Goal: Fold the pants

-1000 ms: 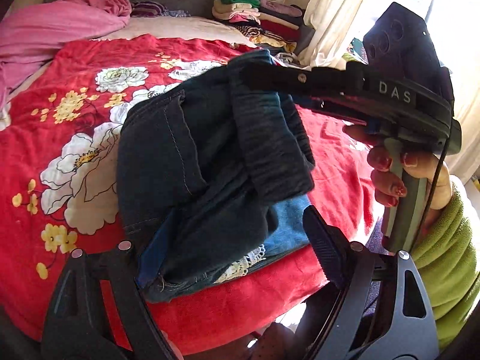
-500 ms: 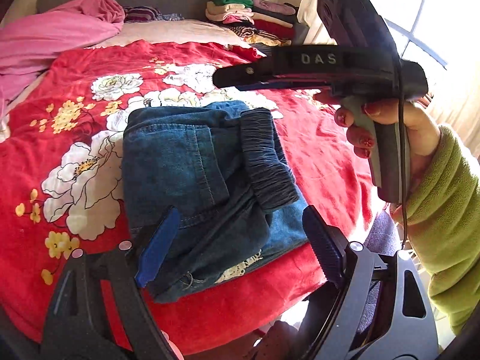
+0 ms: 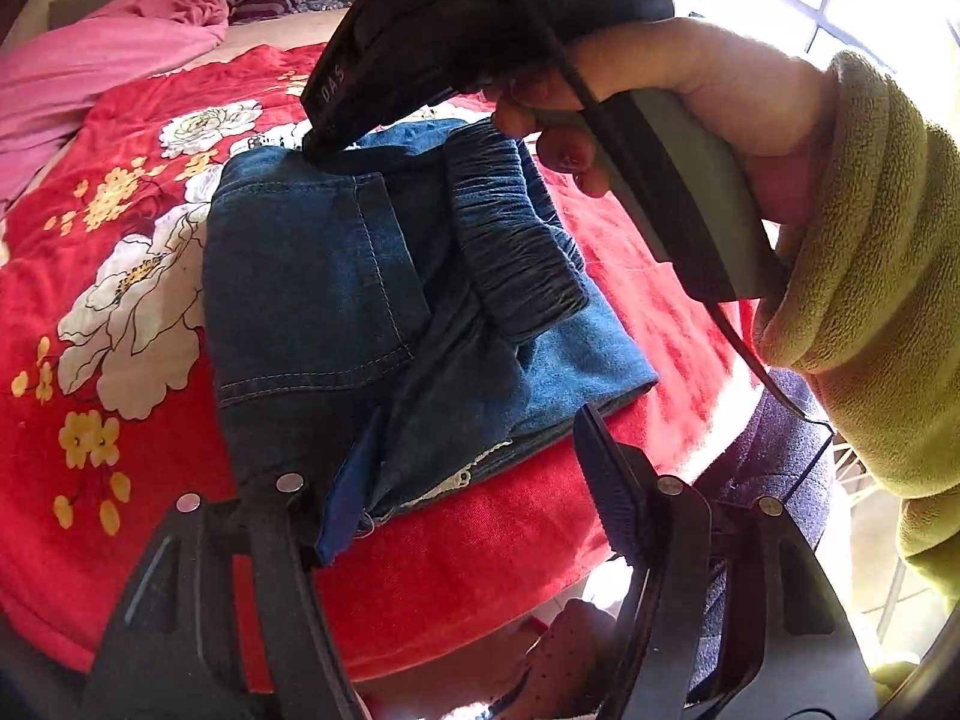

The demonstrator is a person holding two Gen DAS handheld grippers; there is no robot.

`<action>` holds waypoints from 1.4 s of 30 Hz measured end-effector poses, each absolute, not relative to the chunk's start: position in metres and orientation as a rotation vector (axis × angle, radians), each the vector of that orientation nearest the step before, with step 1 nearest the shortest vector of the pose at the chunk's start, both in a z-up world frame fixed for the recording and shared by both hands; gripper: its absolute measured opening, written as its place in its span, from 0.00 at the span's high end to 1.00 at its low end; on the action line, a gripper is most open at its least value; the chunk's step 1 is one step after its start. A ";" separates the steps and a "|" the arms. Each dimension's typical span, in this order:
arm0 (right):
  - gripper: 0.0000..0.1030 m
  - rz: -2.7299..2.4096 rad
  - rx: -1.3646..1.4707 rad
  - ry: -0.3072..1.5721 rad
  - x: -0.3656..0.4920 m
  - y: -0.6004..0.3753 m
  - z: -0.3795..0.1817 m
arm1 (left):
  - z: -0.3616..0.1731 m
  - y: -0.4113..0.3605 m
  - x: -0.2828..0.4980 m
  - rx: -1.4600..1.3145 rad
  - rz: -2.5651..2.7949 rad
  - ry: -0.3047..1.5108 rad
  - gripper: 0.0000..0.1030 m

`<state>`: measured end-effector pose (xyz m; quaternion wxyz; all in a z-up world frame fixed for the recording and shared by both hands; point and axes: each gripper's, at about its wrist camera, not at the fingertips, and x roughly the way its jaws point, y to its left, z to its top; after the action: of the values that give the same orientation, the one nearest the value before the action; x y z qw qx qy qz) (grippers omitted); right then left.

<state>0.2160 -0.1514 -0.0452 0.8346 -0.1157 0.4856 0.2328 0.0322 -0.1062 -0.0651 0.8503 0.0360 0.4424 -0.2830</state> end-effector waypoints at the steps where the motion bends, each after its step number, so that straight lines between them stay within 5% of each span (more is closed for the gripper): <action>1: 0.97 0.442 -0.295 1.034 0.220 -0.151 -0.052 | -0.065 -0.106 0.031 0.074 -0.595 0.933 0.46; 8: 0.94 0.446 -0.023 0.971 0.207 -0.207 -0.027 | -0.059 -0.104 0.026 0.063 -0.585 0.930 0.46; 12: 0.64 0.433 0.048 0.894 0.177 -0.239 0.007 | -0.053 -0.102 0.027 0.052 -0.578 0.923 0.46; 15: 0.58 0.429 0.084 0.832 0.152 -0.257 0.030 | -0.048 -0.100 0.026 0.047 -0.570 0.916 0.46; 19: 0.31 0.398 0.110 0.734 0.114 -0.275 0.052 | -0.038 -0.096 0.019 0.041 -0.565 0.894 0.45; 31: 0.12 0.285 0.155 0.622 0.030 -0.293 0.064 | -0.012 -0.087 0.011 0.031 -0.553 0.846 0.42; 42: 0.10 0.205 0.094 0.596 0.010 -0.290 0.069 | 0.018 -0.069 0.015 0.016 -0.502 0.786 0.36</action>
<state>0.0101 -0.2902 0.0689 0.9496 0.0461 0.2931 0.1010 0.0150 -0.0692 0.0181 0.8931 0.0078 0.3791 -0.2422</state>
